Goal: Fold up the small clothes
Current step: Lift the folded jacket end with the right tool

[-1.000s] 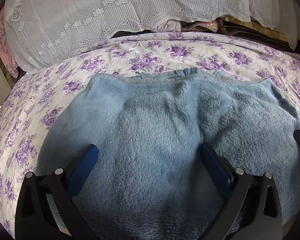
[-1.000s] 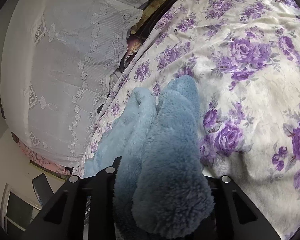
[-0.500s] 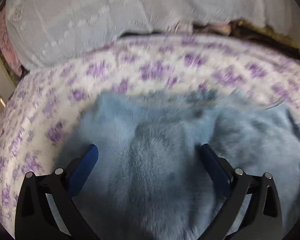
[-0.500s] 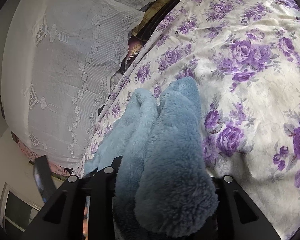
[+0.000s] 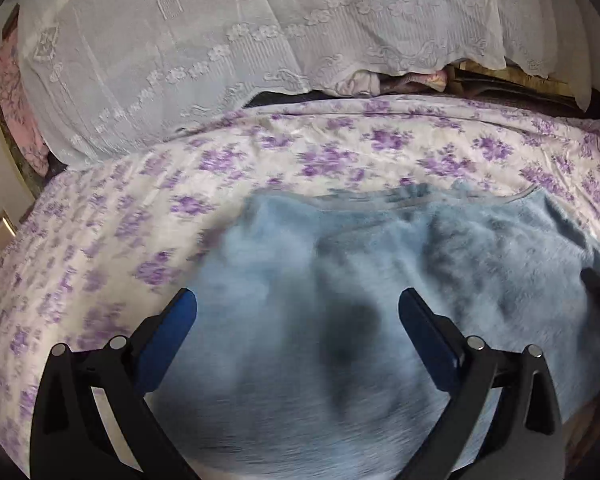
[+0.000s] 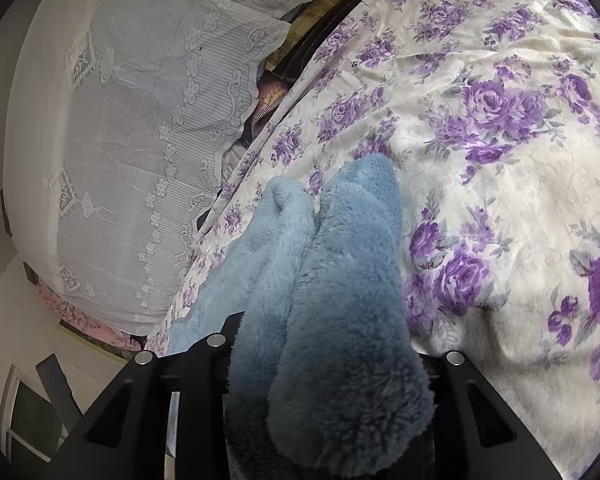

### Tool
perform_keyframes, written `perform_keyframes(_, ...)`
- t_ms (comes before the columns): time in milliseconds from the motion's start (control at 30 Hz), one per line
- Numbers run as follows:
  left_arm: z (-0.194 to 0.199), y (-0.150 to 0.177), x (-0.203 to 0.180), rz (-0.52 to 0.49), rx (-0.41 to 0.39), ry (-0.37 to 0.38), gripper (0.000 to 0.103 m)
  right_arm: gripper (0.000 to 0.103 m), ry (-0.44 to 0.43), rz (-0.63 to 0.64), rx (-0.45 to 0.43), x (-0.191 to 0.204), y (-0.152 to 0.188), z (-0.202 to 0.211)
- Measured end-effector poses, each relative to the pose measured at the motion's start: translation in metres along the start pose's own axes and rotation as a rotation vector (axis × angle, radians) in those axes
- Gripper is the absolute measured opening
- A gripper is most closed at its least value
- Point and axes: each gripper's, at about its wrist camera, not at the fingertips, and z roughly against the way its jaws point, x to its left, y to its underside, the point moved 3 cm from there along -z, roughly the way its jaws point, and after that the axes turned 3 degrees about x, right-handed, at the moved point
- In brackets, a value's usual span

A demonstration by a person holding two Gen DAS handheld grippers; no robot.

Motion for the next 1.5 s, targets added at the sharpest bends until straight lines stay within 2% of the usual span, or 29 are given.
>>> perform_keyframes(133, -0.010, 0.010, 0.051, 0.037, 0.080, -0.045, 0.099, 0.032, -0.003, 0.000, -0.004, -0.001, 0.001, 0.002)
perform_keyframes(233, -0.016, 0.027, 0.092, 0.104, 0.106, -0.055, 0.099, 0.032, -0.001, 0.003, -0.005, -0.001, 0.002, 0.002)
perform_keyframes(333, -0.029, 0.049, 0.110, 0.168, 0.127, -0.032, 0.099, 0.031, 0.005, 0.012, -0.002, 0.001, 0.003, 0.003)
perform_keyframes(433, -0.039, 0.056, 0.111, 0.220, 0.155, 0.006, 0.099, 0.030, 0.026, 0.024, -0.005, 0.004, 0.003, 0.003)
perform_keyframes(733, -0.036, 0.051, 0.108, 0.199, 0.156, 0.003, 0.099, 0.028, 0.105, -0.017, -0.026, 0.015, 0.000, 0.008)
perform_keyframes(933, -0.031, 0.047, 0.099, 0.143, 0.127, -0.020, 0.099, 0.027, 0.151, 0.108, -0.072, 0.055, -0.002, 0.015)
perform_keyframes(1233, -0.039, 0.046, 0.110, 0.214, 0.168, 0.060, 0.099, 0.027, 0.215, 0.287, -0.085, 0.111, 0.000, 0.014)
perform_keyframes(1500, -0.035, 0.041, 0.112, 0.198, 0.148, 0.043, 0.099, 0.027, 0.229, 0.360, -0.083, 0.142, 0.010, 0.008)
